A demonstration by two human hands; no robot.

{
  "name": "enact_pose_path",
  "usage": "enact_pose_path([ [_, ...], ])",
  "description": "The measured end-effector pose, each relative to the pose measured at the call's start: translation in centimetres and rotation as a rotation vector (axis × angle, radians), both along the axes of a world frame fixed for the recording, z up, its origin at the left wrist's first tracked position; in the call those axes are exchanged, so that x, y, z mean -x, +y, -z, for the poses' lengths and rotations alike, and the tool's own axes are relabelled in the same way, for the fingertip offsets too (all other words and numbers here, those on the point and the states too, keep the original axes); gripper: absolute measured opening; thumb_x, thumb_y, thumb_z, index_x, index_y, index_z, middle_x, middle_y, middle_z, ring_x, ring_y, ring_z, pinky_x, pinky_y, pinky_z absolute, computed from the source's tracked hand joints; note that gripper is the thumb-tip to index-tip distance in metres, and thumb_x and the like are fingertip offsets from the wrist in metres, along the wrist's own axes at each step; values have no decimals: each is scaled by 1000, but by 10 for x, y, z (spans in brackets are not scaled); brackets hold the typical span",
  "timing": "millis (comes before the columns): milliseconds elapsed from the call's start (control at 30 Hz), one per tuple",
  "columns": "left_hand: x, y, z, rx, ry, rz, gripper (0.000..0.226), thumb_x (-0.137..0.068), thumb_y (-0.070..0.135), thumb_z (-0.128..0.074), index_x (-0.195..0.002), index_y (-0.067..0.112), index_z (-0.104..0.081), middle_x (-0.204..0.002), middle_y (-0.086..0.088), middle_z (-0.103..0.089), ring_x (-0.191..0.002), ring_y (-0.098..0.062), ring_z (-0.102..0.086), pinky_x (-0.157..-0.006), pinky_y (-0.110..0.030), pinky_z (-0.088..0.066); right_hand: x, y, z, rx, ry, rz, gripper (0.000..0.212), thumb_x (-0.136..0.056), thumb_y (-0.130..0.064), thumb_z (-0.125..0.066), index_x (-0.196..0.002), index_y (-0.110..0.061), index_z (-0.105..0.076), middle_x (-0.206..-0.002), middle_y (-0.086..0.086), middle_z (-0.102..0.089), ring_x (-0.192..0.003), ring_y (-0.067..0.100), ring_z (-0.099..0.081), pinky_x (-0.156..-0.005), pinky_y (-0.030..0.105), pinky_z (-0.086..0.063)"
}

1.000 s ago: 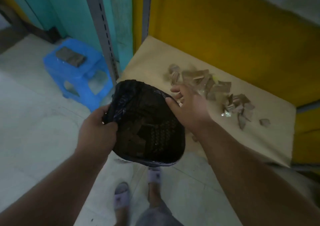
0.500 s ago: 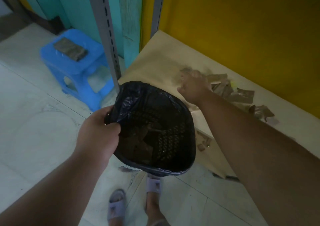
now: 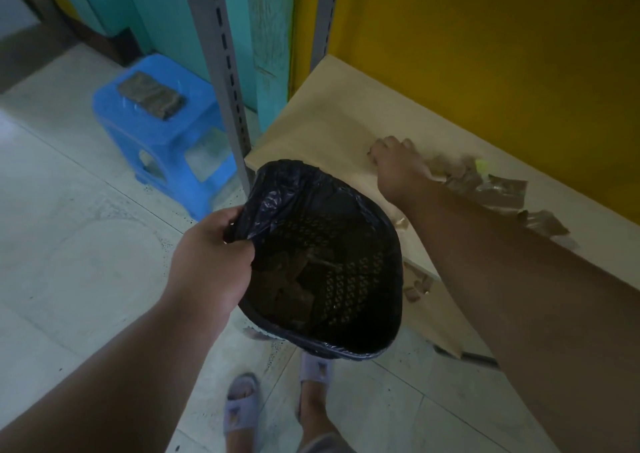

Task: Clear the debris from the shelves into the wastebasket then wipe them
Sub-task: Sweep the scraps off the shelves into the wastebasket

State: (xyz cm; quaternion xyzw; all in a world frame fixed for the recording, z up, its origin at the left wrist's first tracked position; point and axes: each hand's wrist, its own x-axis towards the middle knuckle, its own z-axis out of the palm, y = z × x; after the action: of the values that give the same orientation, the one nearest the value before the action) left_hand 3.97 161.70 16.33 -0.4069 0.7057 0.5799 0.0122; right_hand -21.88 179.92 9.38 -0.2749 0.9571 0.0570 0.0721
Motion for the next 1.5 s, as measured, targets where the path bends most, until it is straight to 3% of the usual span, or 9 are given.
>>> enact_pose_path([
  [200, 2, 5, -4, 31, -12, -18, 60, -72, 1, -48, -83, 56, -68, -83, 6, -74, -84, -25, -69, -77, -59, -58, 3, 0, -7, 82, 77, 20, 42, -87, 6, -41, -125, -7, -49, -124, 15, -54, -111, 31, -48, -91, 36, -39],
  [433, 3, 9, -13, 20, -12, 9, 58, -71, 0, -44, -83, 50, -71, -78, 5, -73, -85, -29, -68, -79, -57, -58, -32, 8, -62, 534, 155, 276, 27, -90, 2, -43, -110, -7, -58, -109, 12, -60, -104, 28, -53, -75, 35, -43],
  [533, 2, 11, -20, 0, -12, 15, 57, -74, 0, -45, -106, 40, -72, -87, 8, -73, -89, -22, -67, -77, -46, -59, -87, 11, -88, 681, 99, 159, 20, -92, -6, -49, -107, -11, -61, -102, 3, -61, -92, 17, -55, -68, 30, -42],
  [633, -4, 12, -22, -7, -12, 14, 58, -75, -1, -44, -113, 36, -70, -93, 9, -71, -90, -20, -66, -80, -44, -58, -148, 7, -92, 583, -167, 14, 18, -94, -14, -55, -111, -16, -61, -101, 0, -62, -86, 13, -55, -69, 28, -44],
  [767, -18, 14, -24, -9, -2, 25, 56, -75, -4, -44, -96, 41, -69, -84, 11, -70, -85, -19, -66, -75, -42, -59, -185, 3, -74, 424, -482, 1, 39, -95, -33, -57, -133, -26, -49, -127, -2, -59, -113, 13, -55, -87, 25, -43],
  [933, -44, 14, -13, -32, -10, 3, 61, -75, -5, -44, -117, 31, -69, -91, 6, -72, -86, -21, -68, -69, -40, -59, -186, 32, -77, 557, -184, 218, 28, -95, -26, -58, -123, -21, -58, -117, -1, -61, -107, 15, -56, -84, 24, -42],
  [1067, -57, 32, 0, -18, -46, -13, 53, -77, -4, -42, -104, 32, -71, -81, 6, -70, -77, -17, -65, -58, -28, -45, -164, 67, -59, 449, -90, 239, 31, -90, -29, -62, -120, -20, -60, -123, 3, -56, -115, 23, -52, -90, 29, -41],
  [1333, -50, 81, 21, 44, -113, -90, 55, -77, -1, -43, -110, 35, -68, -84, 13, -67, -89, -21, -64, -81, -46, -57, -107, 73, -21, 37, -108, 350, 91, -75, -78, -55, -149, -38, -21, -159, 18, -12, -145, 40, -14, -110, 52, -28],
  [1500, -46, 111, 30, 0, -89, -178, 56, -74, -1, -44, -98, 43, -66, -87, 8, -71, -89, -24, -67, -83, -52, -58, -80, 73, -18, -41, 44, 214, 105, -67, -82, -57, -150, -32, -16, -155, 18, -16, -140, 40, -18, -109, 52, -26],
])
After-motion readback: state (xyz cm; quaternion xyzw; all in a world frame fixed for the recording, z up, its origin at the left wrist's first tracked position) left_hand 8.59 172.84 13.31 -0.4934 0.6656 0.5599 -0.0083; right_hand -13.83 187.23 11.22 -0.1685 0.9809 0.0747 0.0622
